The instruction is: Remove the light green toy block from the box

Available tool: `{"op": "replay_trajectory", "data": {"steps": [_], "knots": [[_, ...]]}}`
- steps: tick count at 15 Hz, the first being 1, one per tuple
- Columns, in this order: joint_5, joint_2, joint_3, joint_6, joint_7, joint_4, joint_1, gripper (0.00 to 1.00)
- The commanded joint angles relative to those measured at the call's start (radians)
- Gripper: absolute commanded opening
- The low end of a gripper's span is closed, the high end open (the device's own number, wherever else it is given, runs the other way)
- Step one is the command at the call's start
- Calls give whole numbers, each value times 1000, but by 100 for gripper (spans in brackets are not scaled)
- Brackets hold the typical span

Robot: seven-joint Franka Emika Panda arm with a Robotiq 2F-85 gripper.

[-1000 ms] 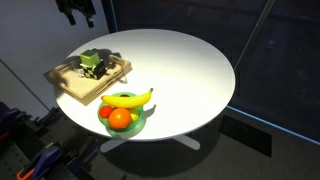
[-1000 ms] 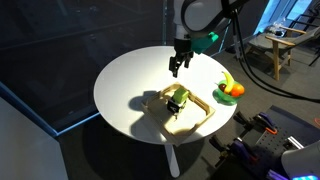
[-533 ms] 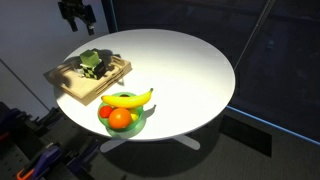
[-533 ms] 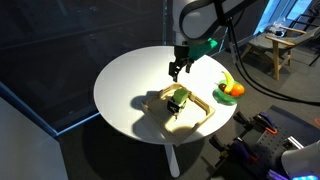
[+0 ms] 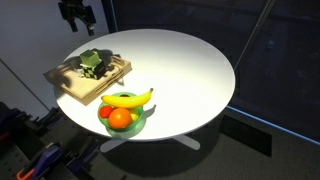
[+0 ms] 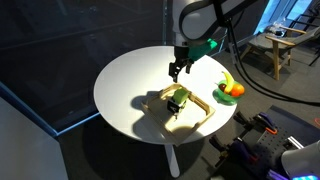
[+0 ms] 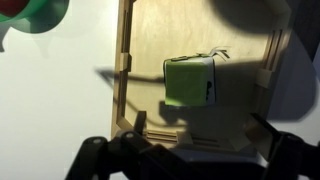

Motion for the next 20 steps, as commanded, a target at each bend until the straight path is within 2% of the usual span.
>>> {"op": "replay_trajectory", "data": {"steps": [1,8,15,20], "knots": [[2,0,-5,-3,-1,2,5,100],[-5,50,-8,58,-4,-15,7,100],[-1,98,-10,177,7,-43,14,100],[6,117,-10,202,2,-62,14,100]]}}
